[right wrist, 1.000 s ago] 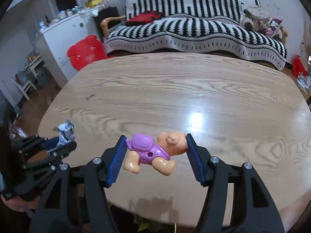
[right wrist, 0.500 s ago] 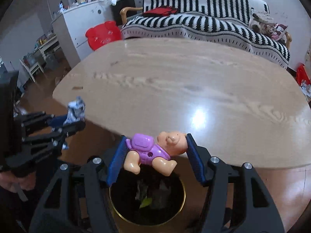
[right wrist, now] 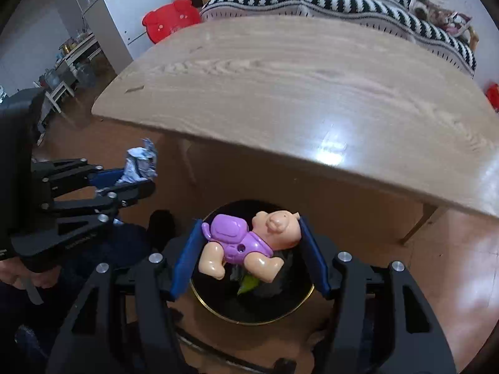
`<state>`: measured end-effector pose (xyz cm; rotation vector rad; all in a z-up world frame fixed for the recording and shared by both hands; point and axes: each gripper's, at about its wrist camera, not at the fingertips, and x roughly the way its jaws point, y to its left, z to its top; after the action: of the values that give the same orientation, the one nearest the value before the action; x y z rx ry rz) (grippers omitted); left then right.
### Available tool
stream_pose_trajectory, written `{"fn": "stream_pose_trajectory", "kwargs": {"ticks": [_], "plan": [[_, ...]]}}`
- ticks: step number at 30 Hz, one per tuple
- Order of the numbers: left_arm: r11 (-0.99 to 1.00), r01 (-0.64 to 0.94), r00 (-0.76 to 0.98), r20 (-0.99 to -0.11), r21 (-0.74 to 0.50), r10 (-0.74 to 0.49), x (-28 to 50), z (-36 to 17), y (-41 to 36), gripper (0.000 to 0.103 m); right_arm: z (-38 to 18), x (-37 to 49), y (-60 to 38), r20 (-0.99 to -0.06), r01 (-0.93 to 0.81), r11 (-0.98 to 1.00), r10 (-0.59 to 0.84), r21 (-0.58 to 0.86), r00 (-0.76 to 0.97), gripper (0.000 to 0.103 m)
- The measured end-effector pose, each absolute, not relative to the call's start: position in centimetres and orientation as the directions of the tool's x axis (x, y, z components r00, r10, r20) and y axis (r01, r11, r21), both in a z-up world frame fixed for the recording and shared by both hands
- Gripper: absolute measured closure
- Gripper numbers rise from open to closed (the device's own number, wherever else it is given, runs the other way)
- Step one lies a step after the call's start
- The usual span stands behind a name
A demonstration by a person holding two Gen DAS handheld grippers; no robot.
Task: Collect trash
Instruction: 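Carry the foil and doll over the bin and open both grippers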
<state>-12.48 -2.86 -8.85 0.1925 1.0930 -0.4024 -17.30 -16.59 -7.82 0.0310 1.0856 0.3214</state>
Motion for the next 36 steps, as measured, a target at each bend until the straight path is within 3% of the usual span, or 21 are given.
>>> {"fn": "stream_pose_trajectory", "kwargs": {"ticks": [9, 36], "plan": [[0.908, 0.405, 0.334, -0.907, -0.109, -0.258, -11.9, -9.9, -2.8, 0.078, -8.1, -17.0, -16.9, -0.872, -0.233, 0.95, 0.287, 0.206, 0.398, 0.043], [0.893, 0.437, 0.312, -0.913, -0.108, -0.263, -12.0, -10.1, -4.0, 0.078, -8.6, -16.4, -16.5, -0.883, -0.22, 0.95, 0.291, 0.222, 0.368, 0.042]]}}
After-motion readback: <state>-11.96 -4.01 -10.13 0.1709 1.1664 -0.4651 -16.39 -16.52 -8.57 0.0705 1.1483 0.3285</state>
